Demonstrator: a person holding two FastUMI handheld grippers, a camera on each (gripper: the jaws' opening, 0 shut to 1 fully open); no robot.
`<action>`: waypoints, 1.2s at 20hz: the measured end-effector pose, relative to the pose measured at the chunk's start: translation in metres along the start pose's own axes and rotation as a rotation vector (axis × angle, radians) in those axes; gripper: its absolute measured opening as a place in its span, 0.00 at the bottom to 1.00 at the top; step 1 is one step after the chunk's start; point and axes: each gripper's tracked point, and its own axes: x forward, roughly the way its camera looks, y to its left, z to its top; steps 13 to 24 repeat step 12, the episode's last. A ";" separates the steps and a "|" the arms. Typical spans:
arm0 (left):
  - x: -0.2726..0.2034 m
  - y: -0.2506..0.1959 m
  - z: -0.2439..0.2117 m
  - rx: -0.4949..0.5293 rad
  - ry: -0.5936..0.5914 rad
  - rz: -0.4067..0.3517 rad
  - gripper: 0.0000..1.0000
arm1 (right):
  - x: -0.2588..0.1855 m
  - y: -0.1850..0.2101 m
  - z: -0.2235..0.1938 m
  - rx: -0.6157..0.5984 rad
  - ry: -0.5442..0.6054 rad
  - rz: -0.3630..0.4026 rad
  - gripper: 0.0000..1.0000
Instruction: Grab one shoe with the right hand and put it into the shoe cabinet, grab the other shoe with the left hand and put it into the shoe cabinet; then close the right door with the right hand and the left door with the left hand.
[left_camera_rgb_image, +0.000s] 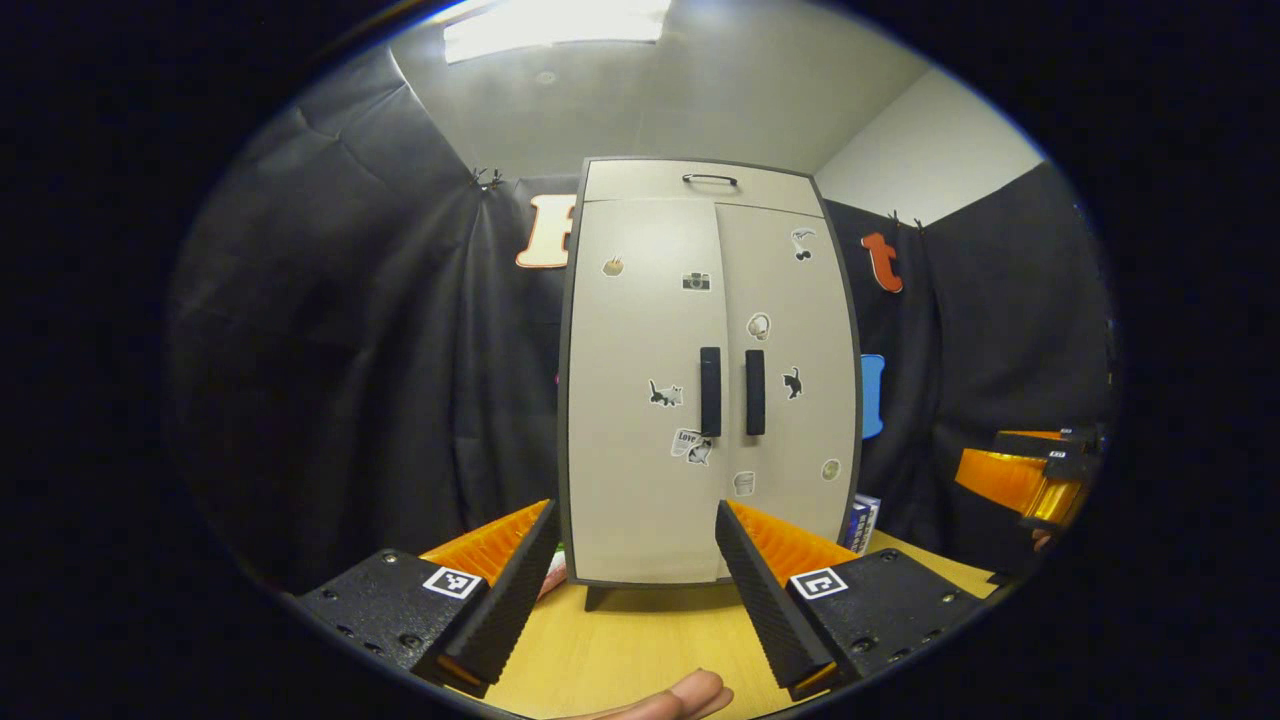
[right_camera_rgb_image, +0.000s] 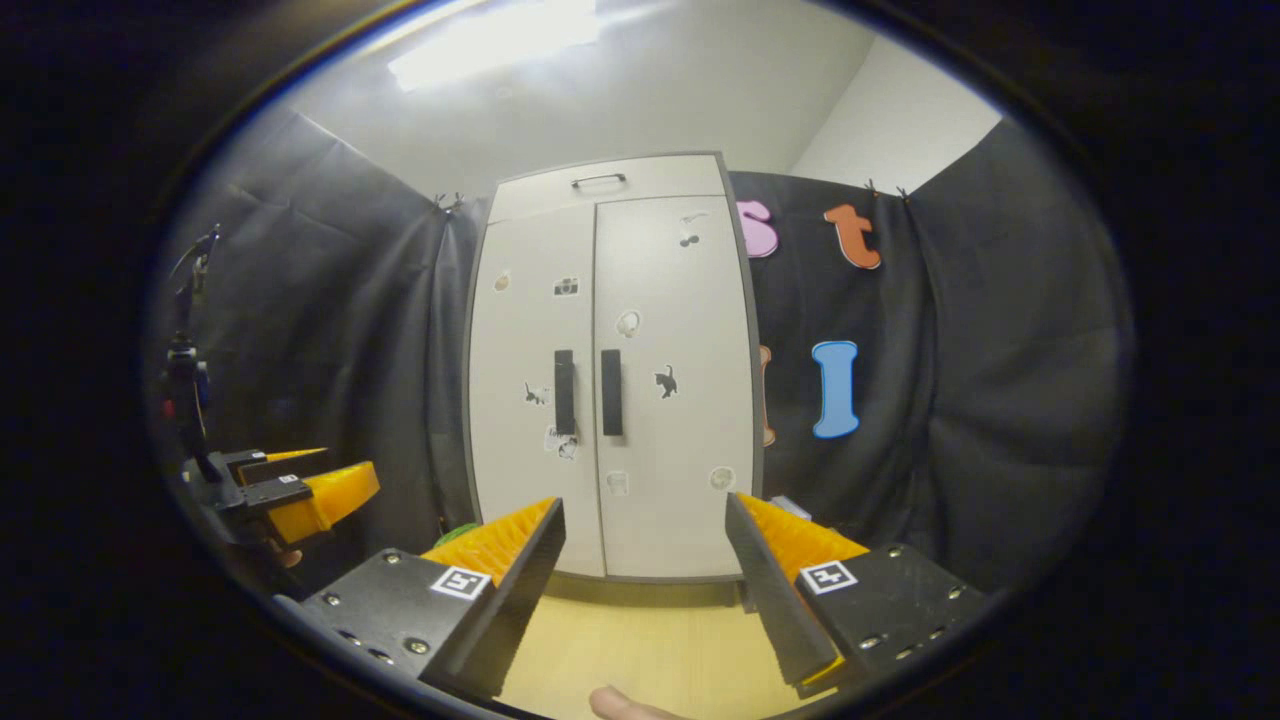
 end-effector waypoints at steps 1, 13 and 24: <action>0.000 0.000 0.000 0.008 -0.004 0.003 0.96 | -0.002 0.001 0.000 0.000 -0.003 0.001 0.97; -0.007 -0.018 -0.006 -0.014 -0.011 -0.023 0.96 | -0.056 0.010 0.031 0.005 -0.134 0.013 0.96; -0.007 -0.018 -0.006 -0.014 -0.011 -0.023 0.96 | -0.056 0.010 0.031 0.005 -0.134 0.013 0.96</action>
